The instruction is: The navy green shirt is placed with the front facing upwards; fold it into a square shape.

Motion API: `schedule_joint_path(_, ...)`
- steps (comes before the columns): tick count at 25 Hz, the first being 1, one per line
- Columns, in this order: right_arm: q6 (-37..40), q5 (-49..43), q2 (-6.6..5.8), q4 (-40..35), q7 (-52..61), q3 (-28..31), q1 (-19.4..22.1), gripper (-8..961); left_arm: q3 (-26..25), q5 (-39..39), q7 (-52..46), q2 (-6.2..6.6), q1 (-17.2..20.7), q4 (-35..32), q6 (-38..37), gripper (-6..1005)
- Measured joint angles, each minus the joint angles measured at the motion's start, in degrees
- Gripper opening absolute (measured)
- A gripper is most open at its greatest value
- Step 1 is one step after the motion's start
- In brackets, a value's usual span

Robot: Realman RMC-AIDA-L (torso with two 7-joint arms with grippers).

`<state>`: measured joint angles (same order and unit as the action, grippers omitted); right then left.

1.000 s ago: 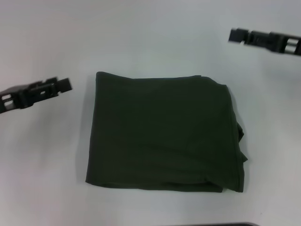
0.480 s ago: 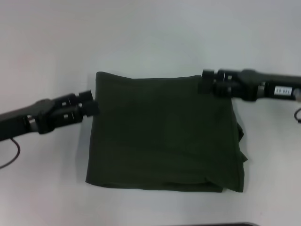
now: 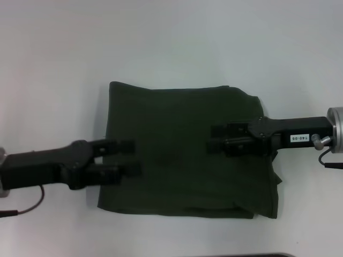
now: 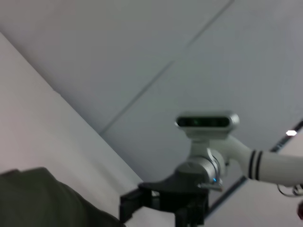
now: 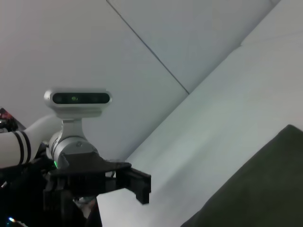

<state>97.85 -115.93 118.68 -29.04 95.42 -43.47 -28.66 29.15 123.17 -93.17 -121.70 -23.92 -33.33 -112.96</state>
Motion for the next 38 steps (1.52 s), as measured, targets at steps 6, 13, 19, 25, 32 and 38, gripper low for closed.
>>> schedule_joint_path(6,-0.03,-0.06,0.04,0.04,-0.01,-0.15,-0.04,785,2.07,-0.27,-0.05,-0.42,-0.63,0.11,-0.15,888)
schedule_joint_path(13,0.08,-0.08,-0.23,0.04,-0.09,-0.12,0.32,784,1.89,-0.45,0.05,-0.33,-0.58,0.11,-0.27,888)
schedule_joint_path(19,0.29,-0.17,-0.56,0.04,-0.15,-0.12,0.59,784,1.77,-0.48,0.07,-0.32,-0.63,0.08,-0.27,889)
schedule_joint_path(25,0.27,-0.74,-0.57,0.04,-0.16,-0.18,0.56,783,1.78,-0.49,0.10,-0.28,-0.68,0.08,-0.27,889)
schedule_joint_path(32,0.37,-0.79,-0.65,0.04,0.01,-0.21,0.53,783,1.81,-0.49,0.10,-0.28,-0.70,-0.01,-0.43,888)
schedule_joint_path(38,0.45,-0.79,-0.73,0.00,0.13,-0.21,0.37,784,1.80,-0.49,-0.10,-0.28,-0.79,-0.11,-0.50,888)
